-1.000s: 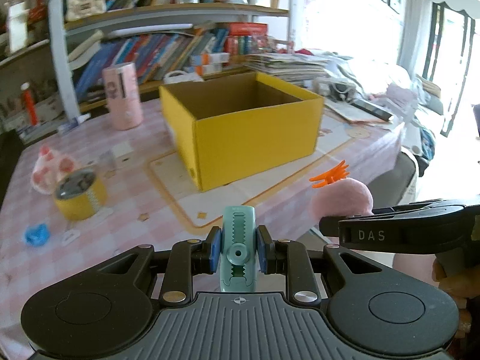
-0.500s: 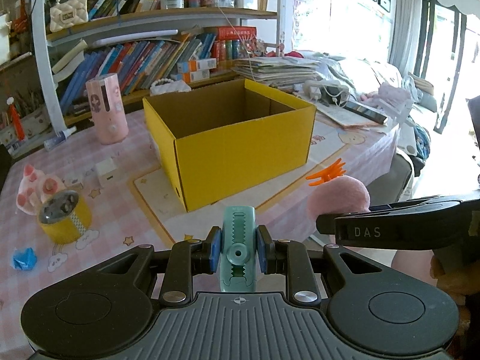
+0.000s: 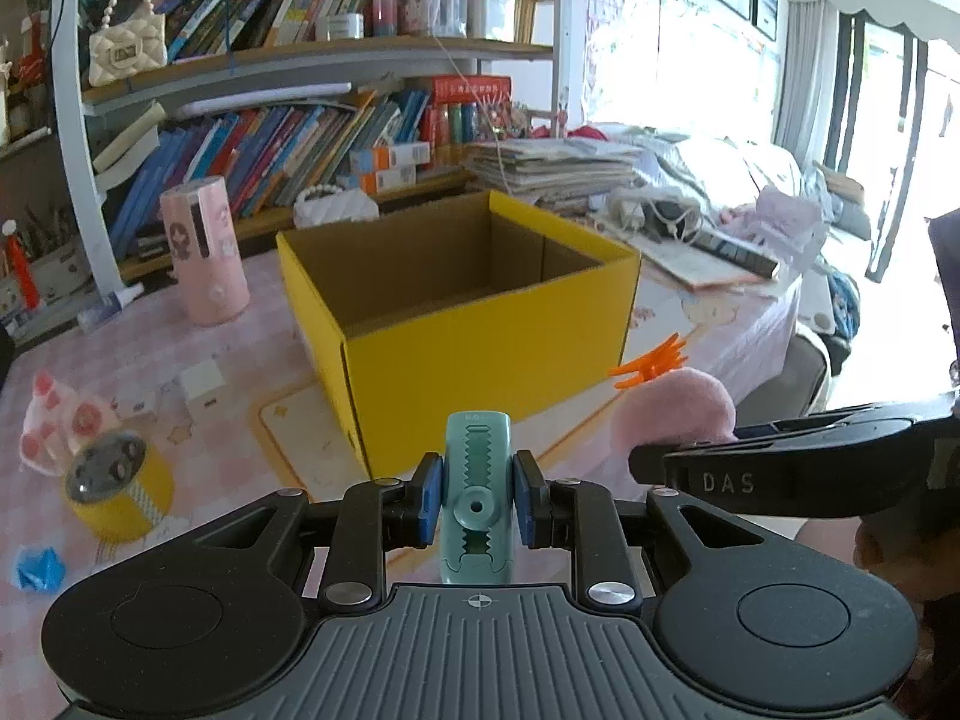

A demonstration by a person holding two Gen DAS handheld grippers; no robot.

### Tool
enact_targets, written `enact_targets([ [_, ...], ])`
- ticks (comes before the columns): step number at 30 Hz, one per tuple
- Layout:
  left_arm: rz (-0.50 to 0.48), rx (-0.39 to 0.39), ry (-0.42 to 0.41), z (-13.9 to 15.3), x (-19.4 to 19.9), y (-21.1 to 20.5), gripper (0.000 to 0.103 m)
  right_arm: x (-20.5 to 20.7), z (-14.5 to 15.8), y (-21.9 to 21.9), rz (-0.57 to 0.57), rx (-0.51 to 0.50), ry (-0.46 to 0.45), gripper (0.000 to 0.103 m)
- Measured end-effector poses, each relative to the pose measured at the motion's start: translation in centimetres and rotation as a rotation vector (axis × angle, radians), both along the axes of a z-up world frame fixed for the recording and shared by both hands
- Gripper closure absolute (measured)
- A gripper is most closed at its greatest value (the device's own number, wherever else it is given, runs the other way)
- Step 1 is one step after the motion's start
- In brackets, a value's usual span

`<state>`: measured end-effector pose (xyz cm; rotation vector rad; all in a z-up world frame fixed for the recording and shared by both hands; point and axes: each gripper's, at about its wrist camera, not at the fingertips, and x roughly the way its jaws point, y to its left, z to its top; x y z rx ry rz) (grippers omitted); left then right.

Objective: Organize objects
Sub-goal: 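Carry the stapler and the chick with both tools over the yellow box, then lower both items into the yellow box and open both tools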

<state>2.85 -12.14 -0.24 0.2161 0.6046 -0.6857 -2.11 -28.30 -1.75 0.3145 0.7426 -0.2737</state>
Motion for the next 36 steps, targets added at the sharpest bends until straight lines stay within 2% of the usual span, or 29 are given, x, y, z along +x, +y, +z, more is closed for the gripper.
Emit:
enact_targets([
  [10, 0.016, -0.063, -0.013, 1.8, 2.7, -1.5, 0.080, 2.3, 2.2, -1.6, 0.017, -0.055, -0.068, 0.062],
  [17, 0.039, -0.107, -0.064, 3.4, 5.4, -3.7, 0.080, 4.7, 4.6, -4.1, 0.020, -0.103, -0.147, 0.062],
  [24, 0.097, -0.092, -0.071, 3.0, 8.2, -5.9, 0.080, 8.3, 6.0, -6.7, 0.077, -0.145, -0.201, 0.062],
  [36, 0.216, -0.012, -0.030, 1.1, 12.1, -8.2, 0.080, 15.1, 4.2, -7.9, 0.283, -0.152, -0.171, 0.062],
])
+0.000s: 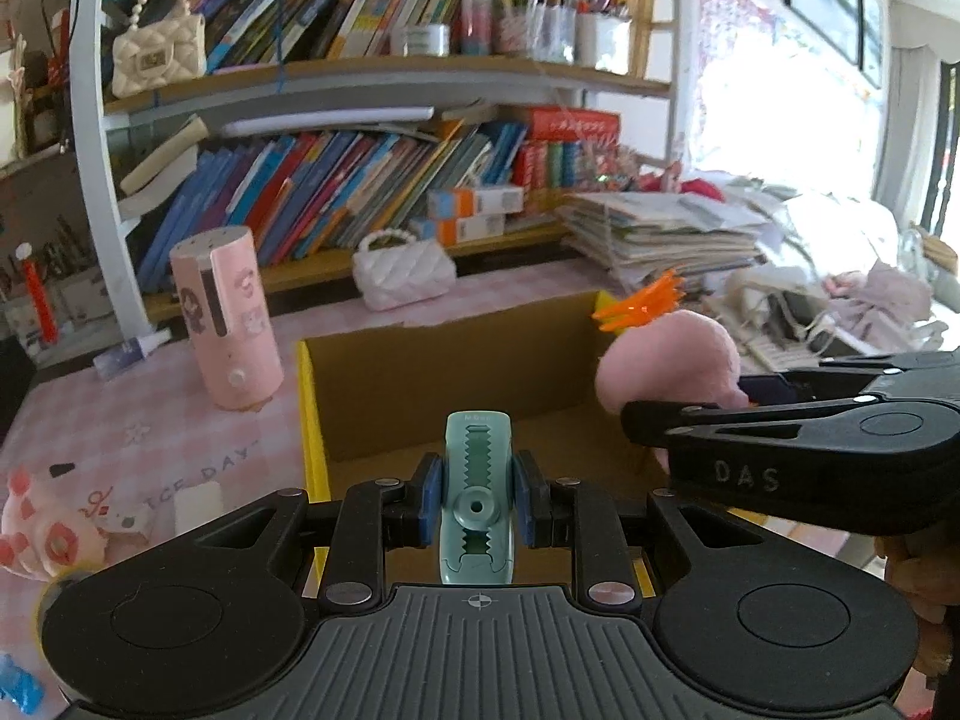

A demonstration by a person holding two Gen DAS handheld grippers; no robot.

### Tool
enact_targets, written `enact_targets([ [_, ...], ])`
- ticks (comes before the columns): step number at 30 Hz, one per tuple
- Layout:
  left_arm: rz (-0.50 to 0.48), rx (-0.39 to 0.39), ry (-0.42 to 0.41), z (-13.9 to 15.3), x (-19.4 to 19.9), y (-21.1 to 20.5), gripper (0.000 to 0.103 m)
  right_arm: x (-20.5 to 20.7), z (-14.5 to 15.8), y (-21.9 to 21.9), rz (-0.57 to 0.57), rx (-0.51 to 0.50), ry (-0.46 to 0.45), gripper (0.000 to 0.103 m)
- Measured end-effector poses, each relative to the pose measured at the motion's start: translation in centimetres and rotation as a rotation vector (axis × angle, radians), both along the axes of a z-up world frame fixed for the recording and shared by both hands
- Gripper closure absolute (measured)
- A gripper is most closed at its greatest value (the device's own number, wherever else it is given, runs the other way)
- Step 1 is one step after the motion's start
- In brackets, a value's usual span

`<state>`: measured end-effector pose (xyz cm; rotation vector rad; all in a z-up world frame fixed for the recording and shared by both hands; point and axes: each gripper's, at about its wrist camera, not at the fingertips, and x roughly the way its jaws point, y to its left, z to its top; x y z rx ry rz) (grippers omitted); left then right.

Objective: Organize objects
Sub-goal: 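Lower both items into the yellow box and open both tools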

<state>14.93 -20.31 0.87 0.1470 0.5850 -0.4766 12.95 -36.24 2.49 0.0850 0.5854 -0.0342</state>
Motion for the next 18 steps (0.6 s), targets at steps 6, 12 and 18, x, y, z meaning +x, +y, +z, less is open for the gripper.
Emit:
enact_targets([
  [6, 0.038, 0.046, 0.035, -1.2, 1.6, -0.9, 0.080, 3.3, -2.1, 0.4, 0.111, -0.054, 0.077, 0.062],
  [12, 0.075, 0.065, 0.059, -2.0, 3.2, -1.4, 0.080, 5.9, -3.9, 0.4, 0.195, -0.088, 0.155, 0.062],
  [18, 0.104, 0.072, 0.089, -2.9, 4.6, -1.8, 0.080, 7.7, -5.0, 0.4, 0.280, -0.113, 0.221, 0.062],
])
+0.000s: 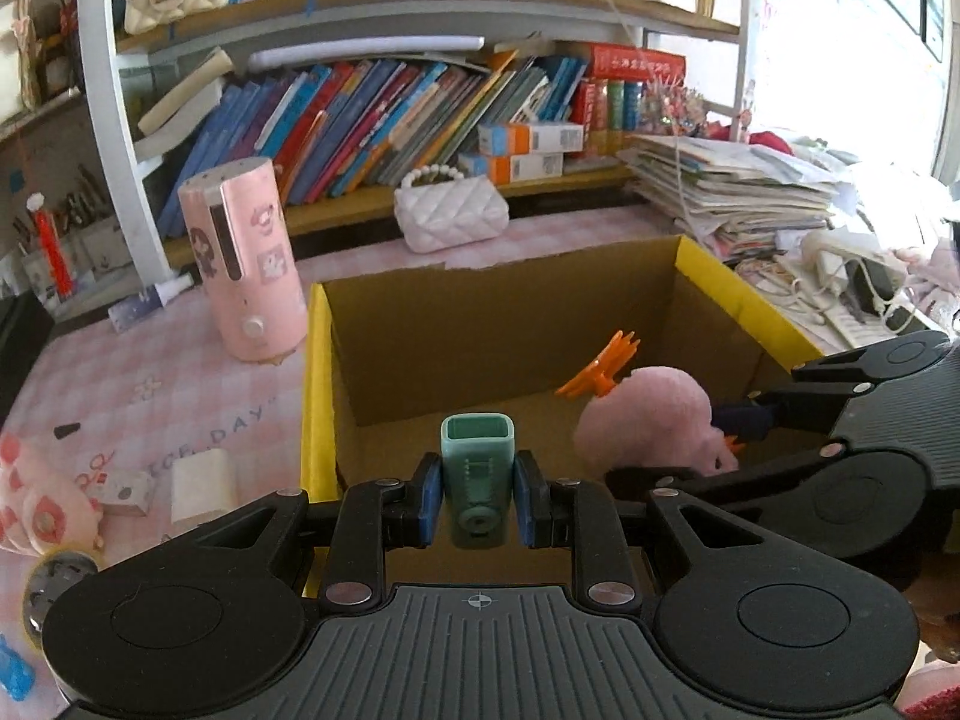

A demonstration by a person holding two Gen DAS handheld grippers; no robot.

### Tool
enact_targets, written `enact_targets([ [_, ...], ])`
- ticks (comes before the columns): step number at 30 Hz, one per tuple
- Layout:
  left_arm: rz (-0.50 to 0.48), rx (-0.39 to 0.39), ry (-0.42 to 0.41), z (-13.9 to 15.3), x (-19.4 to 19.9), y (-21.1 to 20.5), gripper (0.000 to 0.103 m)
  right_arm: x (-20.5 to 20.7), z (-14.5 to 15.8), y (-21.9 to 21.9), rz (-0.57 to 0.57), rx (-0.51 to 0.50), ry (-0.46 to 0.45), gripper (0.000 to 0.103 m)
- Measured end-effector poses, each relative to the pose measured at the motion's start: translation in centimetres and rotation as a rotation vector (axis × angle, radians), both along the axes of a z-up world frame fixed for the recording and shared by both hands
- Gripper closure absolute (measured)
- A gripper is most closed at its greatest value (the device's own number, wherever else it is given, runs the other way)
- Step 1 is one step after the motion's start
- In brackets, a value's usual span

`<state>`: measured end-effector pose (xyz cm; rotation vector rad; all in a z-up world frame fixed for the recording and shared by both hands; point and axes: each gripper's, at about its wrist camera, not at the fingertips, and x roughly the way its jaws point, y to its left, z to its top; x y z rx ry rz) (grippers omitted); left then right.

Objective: Organize objects
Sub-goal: 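Lower both items into the yellow box and open both tools, then withdraw both tools from the box back toward the table objects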

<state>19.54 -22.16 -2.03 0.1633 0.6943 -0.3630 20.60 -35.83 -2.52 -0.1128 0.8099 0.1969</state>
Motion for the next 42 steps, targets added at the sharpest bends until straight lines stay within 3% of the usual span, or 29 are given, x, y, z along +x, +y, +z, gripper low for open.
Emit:
enact_targets([
  [6, -0.007, 0.037, -0.021, -0.5, 0.5, -0.9, 0.080, 0.4, -0.1, 0.6, 0.042, -0.053, 0.055, 0.062],
  [10, -0.026, 0.037, -0.002, -1.0, 0.7, -1.5, 0.080, 0.7, -0.6, -0.8, -0.032, 0.036, 0.130, 0.062],
  [22, -0.020, 0.052, -0.001, -1.2, 1.0, -1.9, 0.079, 0.2, -0.6, -0.9, -0.051, 0.009, 0.104, 0.062],
  [26, -0.018, 0.030, -0.008, -0.7, 0.7, -1.6, 0.072, 0.1, -0.4, -0.9, -0.054, 0.008, 0.093, 0.061],
  [28, 0.005, 0.025, -0.030, -0.3, 0.3, -1.3, 0.052, 0.0, -0.4, -0.9, -0.057, 0.013, 0.083, 0.061],
  [29, 0.023, 0.015, -0.055, 0.0, -0.1, -1.0, 0.036, -0.2, -0.3, -0.9, -0.060, 0.016, 0.078, 0.060],
  [30, 0.031, -0.001, -0.082, 0.3, -0.6, -0.7, 0.031, -0.3, -0.3, -0.9, -0.065, 0.022, 0.073, 0.056],
  [33, 0.039, -0.028, -0.122, 1.3, -1.6, -0.1, 0.031, -1.2, 0.5, -0.6, -0.075, 0.050, 0.028, 0.041],
  [42, 0.100, -0.083, -0.230, 3.6, -4.9, 2.5, 0.027, -4.5, 2.6, 0.9, -0.172, 0.022, -0.141, 0.040],
])
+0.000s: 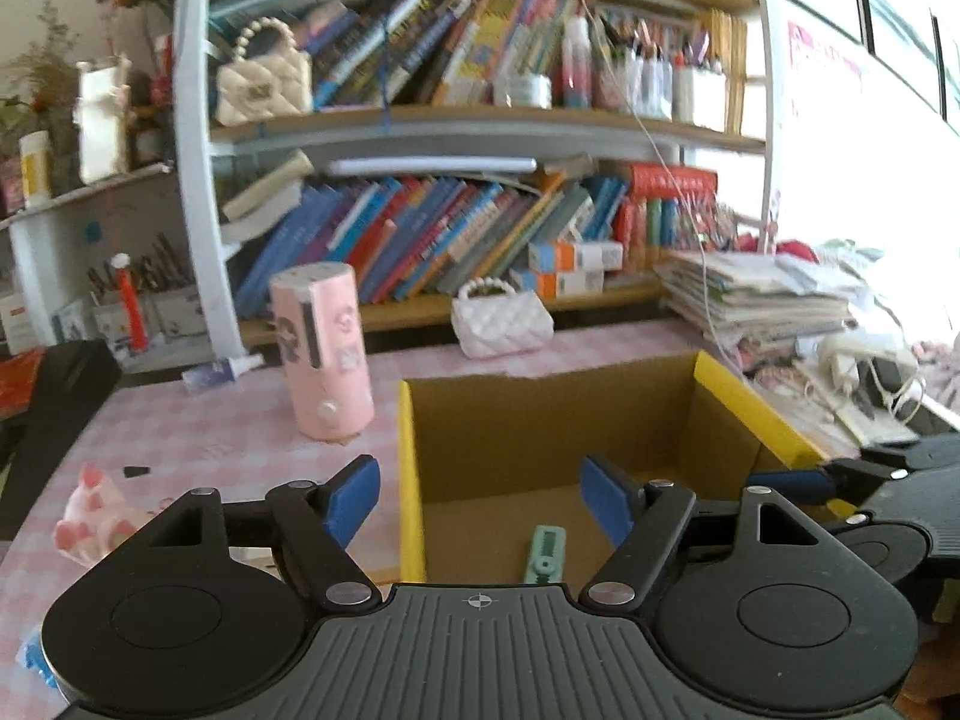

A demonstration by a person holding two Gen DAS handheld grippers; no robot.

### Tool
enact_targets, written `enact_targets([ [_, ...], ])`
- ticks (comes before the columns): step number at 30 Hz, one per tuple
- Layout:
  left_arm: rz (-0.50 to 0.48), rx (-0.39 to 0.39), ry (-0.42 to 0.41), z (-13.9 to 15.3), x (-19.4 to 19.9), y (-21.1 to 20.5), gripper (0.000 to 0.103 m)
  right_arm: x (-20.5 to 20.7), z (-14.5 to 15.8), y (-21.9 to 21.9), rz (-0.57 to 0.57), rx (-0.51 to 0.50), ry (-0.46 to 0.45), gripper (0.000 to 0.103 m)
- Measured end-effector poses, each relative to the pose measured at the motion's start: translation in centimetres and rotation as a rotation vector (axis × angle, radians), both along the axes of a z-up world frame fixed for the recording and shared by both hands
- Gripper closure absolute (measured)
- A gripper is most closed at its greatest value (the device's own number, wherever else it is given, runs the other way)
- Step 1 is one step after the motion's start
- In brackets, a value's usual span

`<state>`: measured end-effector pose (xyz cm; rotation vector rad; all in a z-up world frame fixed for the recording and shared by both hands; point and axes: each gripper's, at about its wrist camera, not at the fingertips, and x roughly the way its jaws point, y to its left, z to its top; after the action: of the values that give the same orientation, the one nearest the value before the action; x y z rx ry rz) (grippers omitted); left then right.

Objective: Organize objects
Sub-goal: 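Withdraw both tools from the box back toward the table objects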

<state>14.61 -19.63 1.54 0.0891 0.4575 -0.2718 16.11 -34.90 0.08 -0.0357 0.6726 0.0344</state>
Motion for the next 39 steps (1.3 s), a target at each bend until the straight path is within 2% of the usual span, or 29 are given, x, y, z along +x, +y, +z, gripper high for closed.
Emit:
enact_targets([
  [6, -0.007, -0.016, -0.020, 0.4, -2.0, 1.9, 0.026, -2.5, 0.6, 0.7, -0.112, -0.016, -0.062, 0.040],
  [17, -0.063, -0.041, -0.018, 0.0, -6.0, 5.7, 0.024, -8.0, 1.3, 3.1, -0.271, -0.025, -0.121, 0.040],
  [26, -0.077, -0.009, 0.125, -2.1, -9.2, 9.6, 0.024, -12.6, -0.4, 6.3, -0.337, 0.024, -0.003, 0.036],
  [39, -0.010, 0.024, 0.200, -3.7, -13.6, 15.1, 0.023, -16.9, -2.9, 12.3, -0.272, 0.095, 0.118, 0.039],
])
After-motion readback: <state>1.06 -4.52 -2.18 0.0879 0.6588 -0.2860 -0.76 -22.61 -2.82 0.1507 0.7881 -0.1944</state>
